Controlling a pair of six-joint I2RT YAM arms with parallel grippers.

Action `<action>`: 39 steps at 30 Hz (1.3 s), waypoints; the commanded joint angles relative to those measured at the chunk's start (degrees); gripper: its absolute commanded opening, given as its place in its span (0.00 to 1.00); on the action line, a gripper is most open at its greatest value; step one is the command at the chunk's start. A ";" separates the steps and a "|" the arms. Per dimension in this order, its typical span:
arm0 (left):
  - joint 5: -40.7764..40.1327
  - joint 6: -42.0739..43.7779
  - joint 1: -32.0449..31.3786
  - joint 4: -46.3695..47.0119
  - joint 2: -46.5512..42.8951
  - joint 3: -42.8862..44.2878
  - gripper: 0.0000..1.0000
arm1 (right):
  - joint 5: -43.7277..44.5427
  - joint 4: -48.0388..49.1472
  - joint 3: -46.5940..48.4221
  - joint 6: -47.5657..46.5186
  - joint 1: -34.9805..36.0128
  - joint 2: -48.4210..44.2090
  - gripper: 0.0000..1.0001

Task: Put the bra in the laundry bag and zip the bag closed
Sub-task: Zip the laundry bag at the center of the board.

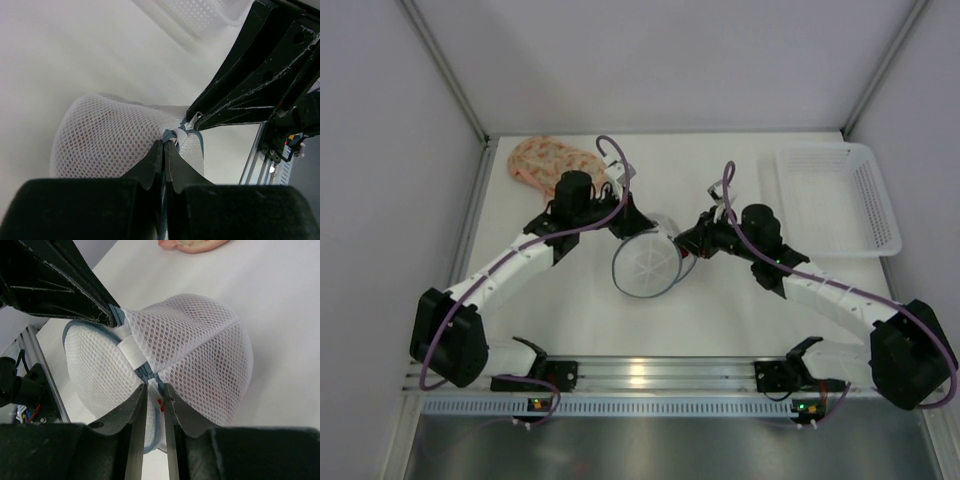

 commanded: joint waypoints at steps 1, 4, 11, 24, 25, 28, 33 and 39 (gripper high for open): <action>0.62 -3.39 0.19 5.15 0.33 -0.05 0.00 | 0.13 8.11 0.36 0.14 0.98 1.68 0.21; 0.80 -3.57 0.19 5.15 0.06 -0.40 0.00 | -1.10 10.57 0.27 2.25 0.98 2.74 0.22; -0.08 -2.78 0.11 4.80 -0.38 -0.67 0.00 | -1.19 12.34 1.06 7.70 0.98 3.98 0.16; -0.52 -2.16 0.19 4.27 -0.64 -0.49 0.00 | 1.44 4.60 3.43 6.29 0.98 3.18 0.09; -0.52 -2.34 0.19 4.18 -0.55 -0.49 0.00 | 1.62 4.69 3.43 6.64 1.07 3.18 0.07; -2.97 -4.00 0.11 4.09 -0.38 -0.31 0.00 | 3.73 4.69 3.26 7.53 1.33 3.09 0.00; -13.17 -9.54 0.28 -2.40 0.76 2.85 0.00 | 10.84 1.70 3.96 5.25 1.59 1.78 0.00; -17.83 -15.60 0.28 -2.85 -2.39 -1.97 0.00 | 17.87 0.65 6.77 2.78 1.51 0.98 0.00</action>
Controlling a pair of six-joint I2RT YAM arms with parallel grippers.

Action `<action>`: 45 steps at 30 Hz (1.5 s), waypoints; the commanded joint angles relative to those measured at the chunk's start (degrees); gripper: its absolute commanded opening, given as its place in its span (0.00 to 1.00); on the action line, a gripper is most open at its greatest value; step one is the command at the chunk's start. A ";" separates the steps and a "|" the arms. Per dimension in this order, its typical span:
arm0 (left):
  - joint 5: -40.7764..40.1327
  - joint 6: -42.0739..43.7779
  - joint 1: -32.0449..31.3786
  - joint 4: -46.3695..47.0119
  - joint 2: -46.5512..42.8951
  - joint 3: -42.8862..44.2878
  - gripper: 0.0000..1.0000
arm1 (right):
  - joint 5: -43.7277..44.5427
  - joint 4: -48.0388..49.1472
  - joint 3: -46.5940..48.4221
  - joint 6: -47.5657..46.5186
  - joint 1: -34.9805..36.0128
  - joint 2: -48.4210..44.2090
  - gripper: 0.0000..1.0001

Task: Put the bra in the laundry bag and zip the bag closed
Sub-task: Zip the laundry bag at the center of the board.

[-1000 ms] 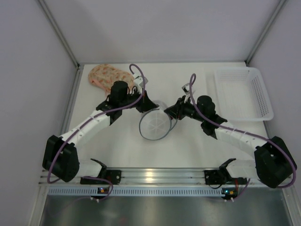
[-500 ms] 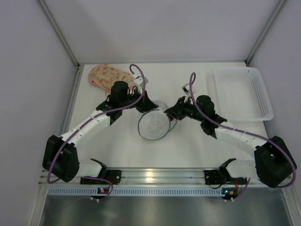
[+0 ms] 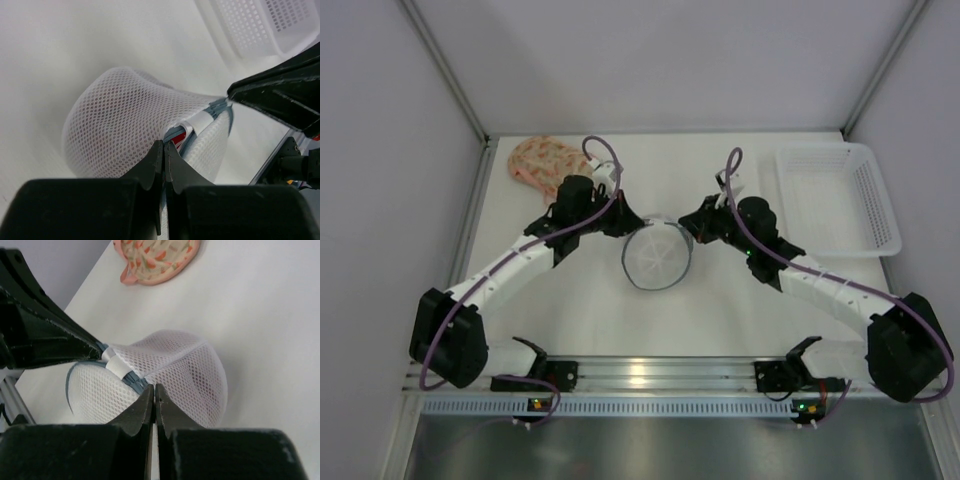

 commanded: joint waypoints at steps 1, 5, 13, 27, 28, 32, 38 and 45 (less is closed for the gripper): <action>-6.72 -5.49 0.22 1.28 -4.60 -2.63 0.00 | 6.95 -0.27 4.02 -2.40 0.68 -1.75 0.00; -11.39 -9.53 0.22 2.69 -10.66 -8.25 0.00 | 9.94 0.17 5.60 -3.19 0.68 0.27 0.00; -9.38 -7.09 0.13 -1.34 -23.58 -11.97 0.41 | 7.41 -0.62 8.15 -5.30 0.59 1.33 0.00; -5.05 18.81 -5.49 -4.87 -8.50 3.06 0.98 | -0.95 -0.53 9.65 -8.29 0.85 0.98 0.00; -4.90 20.94 -6.37 -4.87 -6.92 3.94 0.98 | -1.04 -0.97 9.82 -8.55 0.85 0.72 0.00; -3.40 31.05 -6.99 -4.87 -2.77 7.63 0.97 | -2.79 -2.73 11.05 -10.66 0.85 0.63 0.00; 1.68 42.13 -6.99 -7.33 -0.92 13.08 0.97 | -5.78 -2.99 11.32 -11.63 0.76 1.33 0.00; 7.32 48.29 -6.99 -13.57 3.90 16.43 0.98 | -7.98 -3.17 12.28 -11.28 0.68 1.59 0.00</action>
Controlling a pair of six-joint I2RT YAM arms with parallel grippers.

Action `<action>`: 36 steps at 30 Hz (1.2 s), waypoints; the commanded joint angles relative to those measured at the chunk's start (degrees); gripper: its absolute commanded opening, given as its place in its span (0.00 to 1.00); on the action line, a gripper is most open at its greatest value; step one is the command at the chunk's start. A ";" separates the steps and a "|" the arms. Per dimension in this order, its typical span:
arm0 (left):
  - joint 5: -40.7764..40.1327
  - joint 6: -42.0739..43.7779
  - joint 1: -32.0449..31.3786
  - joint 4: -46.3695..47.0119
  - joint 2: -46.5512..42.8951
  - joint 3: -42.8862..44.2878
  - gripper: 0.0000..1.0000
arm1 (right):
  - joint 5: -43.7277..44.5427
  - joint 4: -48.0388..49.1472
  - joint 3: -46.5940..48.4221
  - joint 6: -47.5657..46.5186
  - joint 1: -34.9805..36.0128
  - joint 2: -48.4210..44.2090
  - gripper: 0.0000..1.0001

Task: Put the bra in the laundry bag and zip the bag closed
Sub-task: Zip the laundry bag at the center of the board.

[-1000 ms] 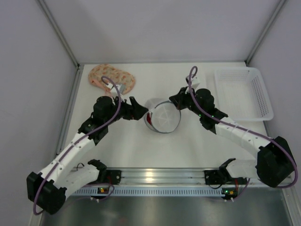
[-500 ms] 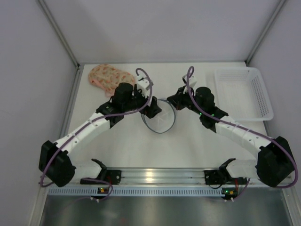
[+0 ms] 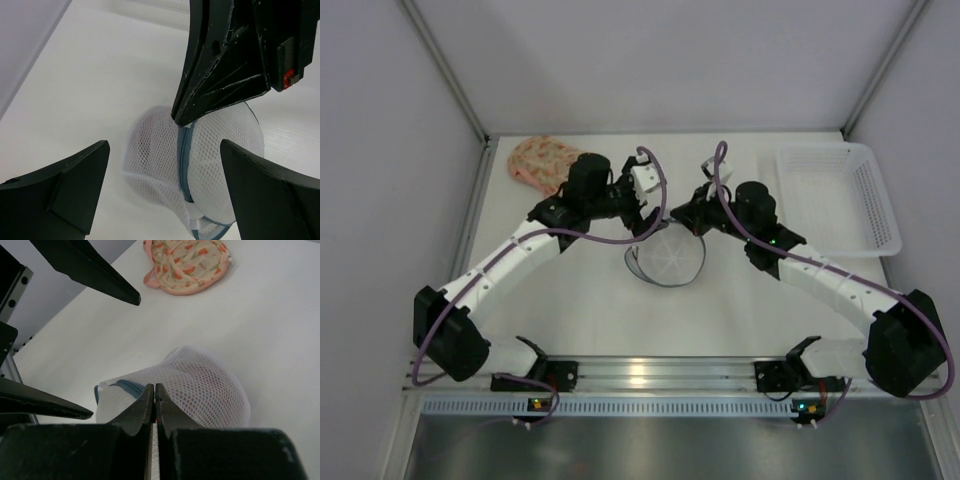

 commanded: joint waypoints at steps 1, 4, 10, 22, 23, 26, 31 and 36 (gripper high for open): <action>4.70 5.17 0.00 -3.58 3.80 2.05 0.98 | -1.75 1.42 3.95 -0.50 0.17 -0.09 0.00; 5.49 4.73 0.00 -3.67 5.65 1.70 0.96 | -1.84 0.72 4.57 -0.41 0.00 -0.35 0.00; 5.24 2.98 -0.08 -3.59 8.11 2.83 0.64 | -1.58 -0.07 4.83 -0.15 -0.09 -1.32 0.00; -9.71 -19.78 1.41 19.09 -6.82 -15.07 0.00 | 13.96 -4.29 2.38 3.01 -2.28 -5.71 0.00; -9.80 -20.14 1.50 19.18 -9.00 -16.14 0.00 | 14.50 -4.56 2.29 3.27 -2.64 -5.89 0.00; -8.23 -25.14 1.41 22.85 -14.27 -22.11 0.00 | 14.86 -4.73 1.85 4.24 -4.31 -6.15 0.00; -4.79 -29.54 1.32 26.30 -22.72 -30.99 0.08 | 13.90 -4.65 2.11 4.86 -5.10 -5.89 0.00; -9.97 -28.32 1.41 23.06 -24.50 -27.15 0.98 | 10.20 -3.94 2.29 3.98 -5.19 -5.54 0.00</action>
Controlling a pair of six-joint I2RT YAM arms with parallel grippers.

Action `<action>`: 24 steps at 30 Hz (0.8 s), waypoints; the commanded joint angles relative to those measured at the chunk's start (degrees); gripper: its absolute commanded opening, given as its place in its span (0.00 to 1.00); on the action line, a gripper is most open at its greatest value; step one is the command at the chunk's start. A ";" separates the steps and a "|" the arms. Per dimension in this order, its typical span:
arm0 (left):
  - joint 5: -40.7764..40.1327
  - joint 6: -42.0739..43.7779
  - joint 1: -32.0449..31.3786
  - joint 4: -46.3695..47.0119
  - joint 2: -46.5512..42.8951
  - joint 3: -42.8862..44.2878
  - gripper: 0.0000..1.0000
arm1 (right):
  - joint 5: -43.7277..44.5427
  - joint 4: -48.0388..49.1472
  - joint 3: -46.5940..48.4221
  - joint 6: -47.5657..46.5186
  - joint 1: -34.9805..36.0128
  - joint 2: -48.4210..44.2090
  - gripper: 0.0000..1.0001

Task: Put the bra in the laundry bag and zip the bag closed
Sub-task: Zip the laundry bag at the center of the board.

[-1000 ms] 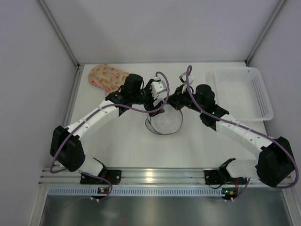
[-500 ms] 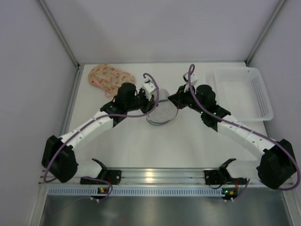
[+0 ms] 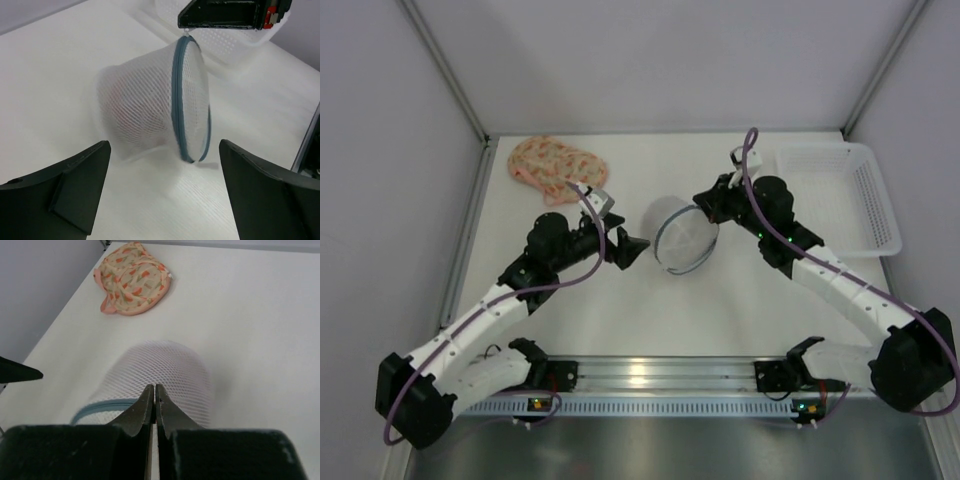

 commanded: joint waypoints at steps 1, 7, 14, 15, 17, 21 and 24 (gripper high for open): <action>-2.83 -0.27 0.45 0.65 -0.41 4.57 0.98 | -0.59 2.57 0.69 -1.16 -0.75 -0.99 0.00; 2.87 3.77 0.36 -3.31 14.95 18.09 0.95 | -2.80 2.49 1.21 -2.48 -0.58 -0.64 0.00; 6.84 4.30 -2.44 -3.23 30.07 27.17 0.93 | -0.87 2.66 0.60 -2.39 -0.31 -1.08 0.00; 6.23 4.21 -2.89 -3.23 30.96 27.87 0.93 | -0.43 2.75 0.60 -2.21 -0.23 -1.17 0.00; 6.92 3.86 -3.33 -3.23 32.55 27.97 0.91 | -0.08 2.66 0.78 -2.12 -0.31 -1.17 0.00; 7.89 2.90 -3.77 -1.30 32.56 26.22 0.91 | -0.60 2.92 1.22 -1.86 -0.23 -0.91 0.00; 8.42 1.93 -4.12 -0.51 32.29 25.86 0.91 | -1.13 3.19 1.13 -1.25 -0.14 -0.47 0.00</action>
